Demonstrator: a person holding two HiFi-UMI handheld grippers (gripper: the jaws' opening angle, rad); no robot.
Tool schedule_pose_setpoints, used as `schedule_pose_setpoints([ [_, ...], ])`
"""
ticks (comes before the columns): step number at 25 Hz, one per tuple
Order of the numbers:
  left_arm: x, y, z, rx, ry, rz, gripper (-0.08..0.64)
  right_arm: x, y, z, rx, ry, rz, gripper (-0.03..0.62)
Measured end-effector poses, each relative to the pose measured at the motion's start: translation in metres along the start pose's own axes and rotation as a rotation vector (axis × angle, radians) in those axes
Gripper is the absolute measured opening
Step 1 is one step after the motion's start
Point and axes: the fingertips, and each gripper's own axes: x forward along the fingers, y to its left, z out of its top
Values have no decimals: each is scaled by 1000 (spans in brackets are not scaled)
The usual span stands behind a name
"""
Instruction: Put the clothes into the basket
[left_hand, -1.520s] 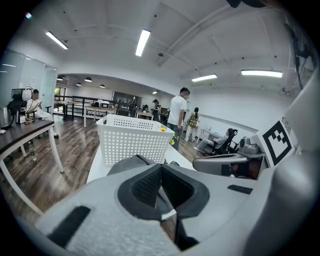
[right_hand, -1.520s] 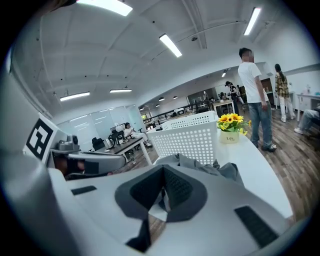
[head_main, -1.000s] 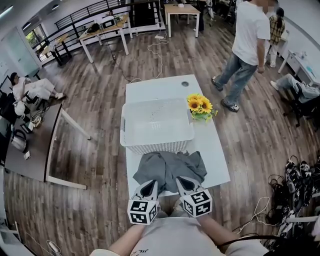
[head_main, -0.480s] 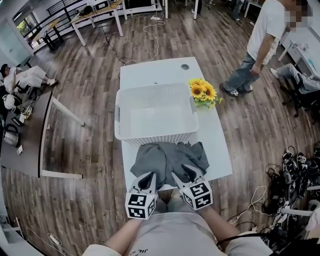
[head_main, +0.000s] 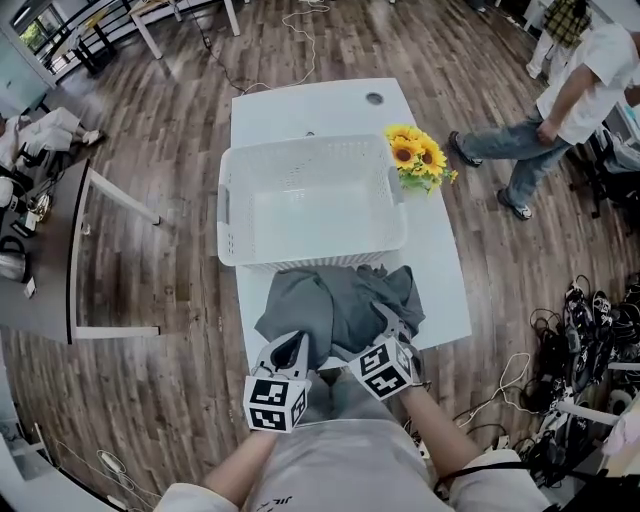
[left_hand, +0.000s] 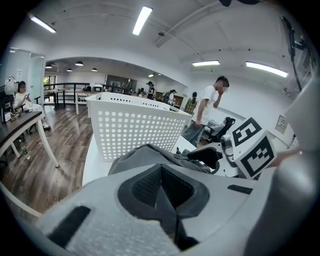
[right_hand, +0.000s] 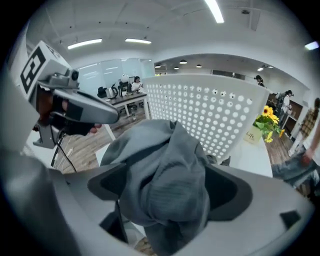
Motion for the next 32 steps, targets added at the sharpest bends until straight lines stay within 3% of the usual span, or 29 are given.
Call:
schedule_pose_setpoints([
  [5,1,5,-8,-16,24,0,12,25,-3,-14,-95,105,-7,484],
  [16,0,19,-17,-49,49,7,12,55,-4,-26,-125,196,28,488],
  [26,-1,27,-27,-84,63,9,12,70,4,-36,-208,343,43,484],
  [28,-2,28,-29,-92,65,10,12,70,8,-37,-204,358,73,458],
  [32,-2,30,-29,-99,66,13,12,71,14,-35,-183,353,103,329],
])
